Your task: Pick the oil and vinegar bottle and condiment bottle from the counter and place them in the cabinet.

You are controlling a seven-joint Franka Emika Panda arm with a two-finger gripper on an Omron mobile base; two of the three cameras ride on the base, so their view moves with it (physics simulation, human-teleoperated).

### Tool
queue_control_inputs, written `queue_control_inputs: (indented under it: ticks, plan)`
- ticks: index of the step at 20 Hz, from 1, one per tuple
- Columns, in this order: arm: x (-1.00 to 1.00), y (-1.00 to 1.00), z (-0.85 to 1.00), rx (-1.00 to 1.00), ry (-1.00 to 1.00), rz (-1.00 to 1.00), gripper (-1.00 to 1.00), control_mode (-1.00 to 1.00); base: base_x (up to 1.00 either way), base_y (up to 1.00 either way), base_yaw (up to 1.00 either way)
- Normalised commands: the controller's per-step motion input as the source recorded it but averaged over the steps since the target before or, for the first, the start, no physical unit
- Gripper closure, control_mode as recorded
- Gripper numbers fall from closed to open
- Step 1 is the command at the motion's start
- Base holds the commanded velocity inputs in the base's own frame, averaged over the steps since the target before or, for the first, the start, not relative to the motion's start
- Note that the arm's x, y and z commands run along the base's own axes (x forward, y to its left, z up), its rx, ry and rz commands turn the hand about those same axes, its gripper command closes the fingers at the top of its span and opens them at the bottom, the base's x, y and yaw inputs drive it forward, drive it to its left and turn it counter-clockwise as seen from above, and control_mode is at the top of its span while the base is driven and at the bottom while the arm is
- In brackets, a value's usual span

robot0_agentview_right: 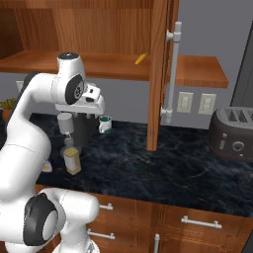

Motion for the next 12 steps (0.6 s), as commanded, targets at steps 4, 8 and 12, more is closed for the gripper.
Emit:
queue_control_inputs:
  ticks: [4, 8, 12]
  plan:
    - [-0.1, 0.0, 0.0, 0.0, 0.0, 0.0, -1.0, -1.0, 0.0, 0.0, 0.0]
    - [-0.32, 0.0, -0.01, 0.0, -0.03, 0.0, -1.0, -1.0, 0.0, 0.0, 0.0]
    - [-0.35, 0.0, -0.09, 0.0, -0.05, 0.0, -1.0, -1.0, 0.0, 0.0, 0.0]
